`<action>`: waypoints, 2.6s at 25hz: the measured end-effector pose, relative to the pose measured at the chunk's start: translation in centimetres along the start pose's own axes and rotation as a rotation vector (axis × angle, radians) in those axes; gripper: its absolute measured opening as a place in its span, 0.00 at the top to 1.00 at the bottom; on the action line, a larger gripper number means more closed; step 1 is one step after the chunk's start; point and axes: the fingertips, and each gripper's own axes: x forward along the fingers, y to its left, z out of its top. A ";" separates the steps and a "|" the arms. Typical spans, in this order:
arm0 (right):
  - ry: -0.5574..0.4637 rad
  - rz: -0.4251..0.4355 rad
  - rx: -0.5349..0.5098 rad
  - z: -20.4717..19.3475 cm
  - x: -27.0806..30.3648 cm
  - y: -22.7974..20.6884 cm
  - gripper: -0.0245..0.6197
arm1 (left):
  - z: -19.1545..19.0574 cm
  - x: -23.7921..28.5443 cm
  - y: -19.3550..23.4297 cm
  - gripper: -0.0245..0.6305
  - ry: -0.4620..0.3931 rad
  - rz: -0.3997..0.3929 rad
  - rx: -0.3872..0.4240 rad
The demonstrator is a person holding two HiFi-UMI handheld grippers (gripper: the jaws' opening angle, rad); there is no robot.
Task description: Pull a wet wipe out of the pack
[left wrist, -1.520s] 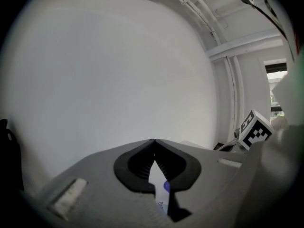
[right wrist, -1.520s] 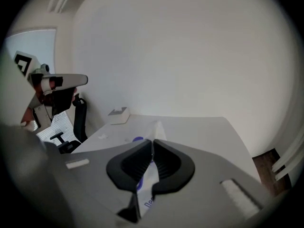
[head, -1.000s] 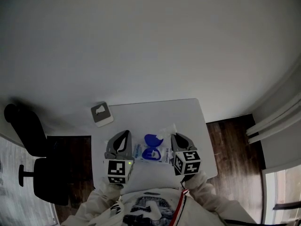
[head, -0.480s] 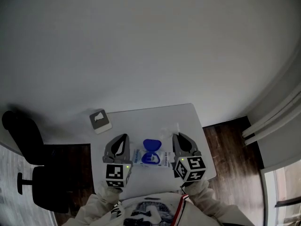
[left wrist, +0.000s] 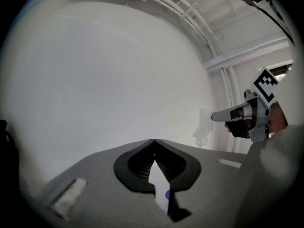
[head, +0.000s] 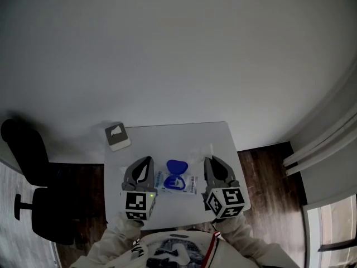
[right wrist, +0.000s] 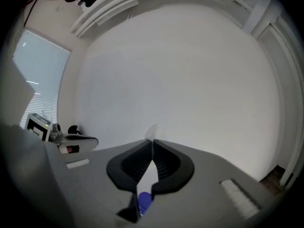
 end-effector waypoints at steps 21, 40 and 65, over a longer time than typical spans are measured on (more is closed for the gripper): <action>-0.052 0.108 0.013 -0.8 -13.6 -1.5 0.95 | 2.0 -9.7 -11.3 0.96 -0.028 0.077 0.061; -0.076 0.176 0.063 -4.9 -30.4 0.1 0.95 | 1.2 -23.9 -23.9 0.96 -0.033 0.098 0.113; -0.062 0.052 0.091 -5.7 -35.3 12.2 0.95 | 0.7 -34.0 -18.4 0.96 -0.045 -0.038 0.097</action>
